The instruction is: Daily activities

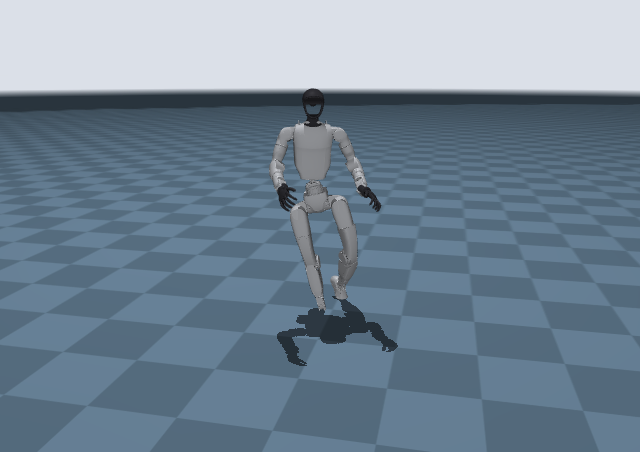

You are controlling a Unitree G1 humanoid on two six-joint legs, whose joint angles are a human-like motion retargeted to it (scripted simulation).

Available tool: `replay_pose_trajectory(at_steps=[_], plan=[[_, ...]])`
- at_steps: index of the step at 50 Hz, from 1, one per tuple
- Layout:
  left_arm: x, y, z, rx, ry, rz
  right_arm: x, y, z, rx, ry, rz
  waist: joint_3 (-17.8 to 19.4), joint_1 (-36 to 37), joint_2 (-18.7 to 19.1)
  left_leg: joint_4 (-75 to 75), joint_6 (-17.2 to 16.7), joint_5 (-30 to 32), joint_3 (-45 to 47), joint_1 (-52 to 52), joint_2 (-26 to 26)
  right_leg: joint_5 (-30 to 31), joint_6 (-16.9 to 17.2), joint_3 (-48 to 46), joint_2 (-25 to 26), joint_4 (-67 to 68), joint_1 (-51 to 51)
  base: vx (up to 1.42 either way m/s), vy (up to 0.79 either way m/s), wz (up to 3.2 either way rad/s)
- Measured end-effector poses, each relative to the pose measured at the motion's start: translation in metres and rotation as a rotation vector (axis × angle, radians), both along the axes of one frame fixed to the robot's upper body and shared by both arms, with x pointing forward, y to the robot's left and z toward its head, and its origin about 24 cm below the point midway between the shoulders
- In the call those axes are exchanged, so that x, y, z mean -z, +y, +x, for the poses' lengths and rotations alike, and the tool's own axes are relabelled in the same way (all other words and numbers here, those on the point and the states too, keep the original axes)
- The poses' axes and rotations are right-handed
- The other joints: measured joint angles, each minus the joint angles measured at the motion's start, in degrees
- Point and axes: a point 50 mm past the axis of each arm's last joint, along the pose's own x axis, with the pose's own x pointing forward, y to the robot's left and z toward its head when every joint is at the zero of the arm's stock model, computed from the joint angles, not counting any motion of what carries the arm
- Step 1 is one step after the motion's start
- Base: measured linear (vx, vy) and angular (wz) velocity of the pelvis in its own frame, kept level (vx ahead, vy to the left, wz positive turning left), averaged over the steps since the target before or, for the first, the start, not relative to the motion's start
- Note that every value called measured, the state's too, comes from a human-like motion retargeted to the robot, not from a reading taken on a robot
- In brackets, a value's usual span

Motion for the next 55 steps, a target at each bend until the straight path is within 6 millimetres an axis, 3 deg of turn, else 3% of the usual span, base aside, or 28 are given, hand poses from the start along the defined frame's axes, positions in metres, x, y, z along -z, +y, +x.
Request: replay_pose_trajectory(at_steps=[4,7,10,12,15,18,23,28,32,36,43,55], plan=[[-0.046,0.02,0.022,-0.031,-0.178,0.031,-0.035,-0.012,0.011,-0.046,-0.115,-0.037,-2.4,-0.62,2.4,5.14,-2.29,0.0,-3.02,-4.05,3.17,0.72,-0.64,0.21,2.53,-0.1,-1.18,0.0,0.0,0.0],[-0.105,0.021,0.05,0.045,-0.369,0.114,-0.086,-0.007,0.023,-0.146,-0.291,-0.095,-4.9,-1.85,4.51,8.49,-2.53,0.0,-4.49,-6.83,5.52,1.72,-0.94,0.3,4.5,-0.19,-2.17,-0.04,0.01,-0.06],[-0.176,0.001,0.077,0.191,-0.577,0.243,-0.156,0.009,0.026,-0.277,-0.546,-0.185,-7.67,-3.54,6.94,11.56,-2.28,0.0,-5.64,-9.45,7.89,2.96,-1.01,0.01,6.17,-0.32,-3.22,-0.06,0.01,0.02],[-0.22,-0.023,0.09,0.301,-0.694,0.341,-0.202,0.022,0.02,-0.35,-0.719,-0.26,-9.13,-4.59,8.55,13.53,-2.85,0.0,-6.96,-11.57,9.01,3.67,-1.01,-0.32,6.93,-0.38,-4.26,-0.06,0.01,0.1],[-0.256,-0.062,0.101,0.466,-0.761,0.469,-0.241,0.039,0.009,-0.436,-0.863,-0.371,-10.46,-5.35,10.69,16.14,-3.24,0.0,-8.38,-14.13,10.84,4.6,-1.15,-0.66,8.23,-0.5,-5.45,-0.04,0.01,0.01],[-0.246,-0.096,0.112,0.637,-0.647,0.558,-0.234,0.048,0.011,-0.508,-0.801,-0.466,-10.68,-5.35,12.0,18.01,-3.98,0.0,-10.18,-16.57,11.58,5.1,-1.21,-0.7,9.41,-0.55,-6.68,-0.01,0.01,-0.07],[-0.164,-0.127,0.119,0.902,-0.231,0.675,-0.156,0.052,0.03,-0.627,-0.424,-0.598,-11.14,-5.56,12.22,19.4,-6.26,0.0,-12.64,-19.12,10.46,4.79,-0.84,0.01,9.88,-0.51,-8.36,-0.01,0.04,-0.22],[-0.09,-0.125,0.105,1.012,0.083,0.76,-0.09,0.057,0.032,-0.696,-0.187,-0.7,-10.79,-5.63,12.16,20.66,-7.54,0.0,-13.9,-20.01,9.72,4.44,-0.6,1.02,10.34,-0.48,-8.74,0.0,0.04,-0.24],[-0.058,-0.11,0.092,0.984,0.185,0.756,-0.064,0.057,0.029,-0.702,-0.13,-0.756,-10.07,-5.21,12.35,21.89,-7.83,0.0,-14.62,-20.37,9.47,4.26,-0.67,1.42,10.93,-0.45,-8.54,-0.01,0.04,-0.22],[-0.047,-0.096,0.083,0.901,0.172,0.699,-0.057,0.057,0.029,-0.683,-0.152,-0.799,-9.51,-4.57,12.61,23.07,-8.11,0.0,-15.42,-20.66,9.22,4.1,-0.82,1.66,11.5,-0.42,-8.26,0.0,0.01,-0.1],[-0.049,-0.086,0.074,0.787,0.098,0.585,-0.054,0.058,0.031,-0.659,-0.178,-0.831,-8.87,-3.49,13.06,24.68,-8.52,0.0,-16.78,-20.99,8.73,3.91,-0.92,1.87,12.39,-0.37,-7.76,0.0,0.0,0.0],[-0.067,-0.095,0.073,0.796,0.021,0.492,-0.058,0.072,0.031,-0.734,-0.158,-0.822,-8.61,-2.62,14.06,27.34,-9.22,0.0,-19.32,-21.75,7.99,4.29,-1.06,2.64,14.15,-0.29,-7.2,0.0,0.0,0.0]])
